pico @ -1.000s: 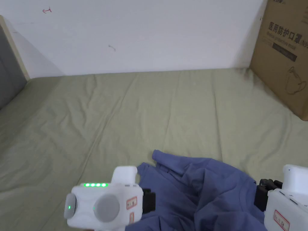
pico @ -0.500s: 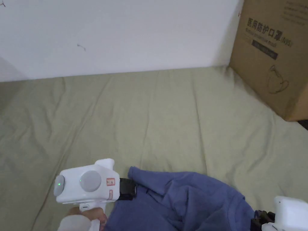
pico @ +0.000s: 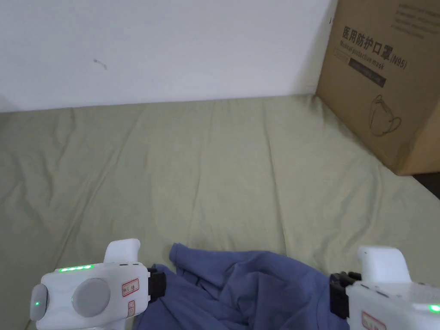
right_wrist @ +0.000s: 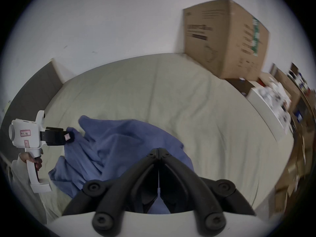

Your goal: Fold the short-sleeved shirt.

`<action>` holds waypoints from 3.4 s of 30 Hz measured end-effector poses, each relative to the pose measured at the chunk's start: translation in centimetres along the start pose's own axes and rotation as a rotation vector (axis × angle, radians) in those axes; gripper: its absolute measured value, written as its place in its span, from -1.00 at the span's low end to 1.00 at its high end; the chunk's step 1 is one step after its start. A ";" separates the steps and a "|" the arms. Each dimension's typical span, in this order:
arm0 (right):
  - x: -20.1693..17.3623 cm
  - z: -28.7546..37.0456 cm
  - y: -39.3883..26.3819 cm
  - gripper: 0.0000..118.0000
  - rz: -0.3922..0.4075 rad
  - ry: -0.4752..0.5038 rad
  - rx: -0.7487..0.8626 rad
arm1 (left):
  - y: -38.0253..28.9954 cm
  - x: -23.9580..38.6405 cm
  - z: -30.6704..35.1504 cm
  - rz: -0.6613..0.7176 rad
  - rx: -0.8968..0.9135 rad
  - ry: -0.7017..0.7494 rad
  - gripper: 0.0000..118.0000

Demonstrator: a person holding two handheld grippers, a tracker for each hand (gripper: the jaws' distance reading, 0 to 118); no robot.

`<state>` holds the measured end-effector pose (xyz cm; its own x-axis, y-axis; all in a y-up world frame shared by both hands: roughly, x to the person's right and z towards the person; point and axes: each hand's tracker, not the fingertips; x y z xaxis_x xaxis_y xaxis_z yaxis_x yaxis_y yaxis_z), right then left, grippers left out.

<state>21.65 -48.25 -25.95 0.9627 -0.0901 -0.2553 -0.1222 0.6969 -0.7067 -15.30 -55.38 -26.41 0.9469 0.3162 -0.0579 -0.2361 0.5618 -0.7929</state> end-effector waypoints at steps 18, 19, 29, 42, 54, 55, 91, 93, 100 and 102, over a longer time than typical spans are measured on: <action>-0.3 -21.5 6.7 -0.46 0.179 0.095 -0.384 | -0.1 1.3 3.7 -0.077 0.054 -0.022 -0.86; -0.1 -21.3 6.9 -0.94 0.182 0.082 -0.375 | 0.0 1.2 3.9 -0.080 0.053 -0.021 -0.86; 1.4 -13.1 10.7 -0.94 0.013 0.105 -0.250 | 1.6 0.3 9.0 -0.115 0.101 0.052 -0.86; 8.0 9.8 21.8 -0.94 -0.157 0.032 0.130 | 8.5 -2.2 24.9 -0.077 0.383 0.181 -0.86; 6.5 17.1 27.8 -0.94 -0.187 0.122 0.243 | 13.0 -2.6 33.2 -0.112 0.513 0.239 -0.86; 6.4 17.4 28.5 -0.94 -0.209 0.152 0.252 | 13.3 -2.9 33.5 -0.099 0.524 0.248 -0.86; -3.8 5.6 44.0 -0.94 -0.223 0.130 0.243 | 30.4 -12.9 22.2 -0.056 0.476 0.455 -0.86; -3.7 1.0 42.5 -0.94 -0.228 0.094 0.171 | 29.0 -14.2 18.4 -0.028 0.418 0.472 -0.86; -2.5 -14.5 32.7 -0.94 -0.252 -0.009 -0.152 | 20.1 -18.2 5.0 0.070 0.157 0.509 -0.86; -2.0 -16.9 29.6 -0.94 -0.260 -0.029 -0.219 | 17.1 -18.6 3.5 0.067 0.109 0.481 -0.86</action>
<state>11.98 -39.46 -57.52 0.9745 -0.2223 -0.0314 0.0822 0.4835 -0.8714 -37.68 -48.98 -36.72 0.9163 -0.0194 -0.4001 -0.2970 0.6373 -0.7111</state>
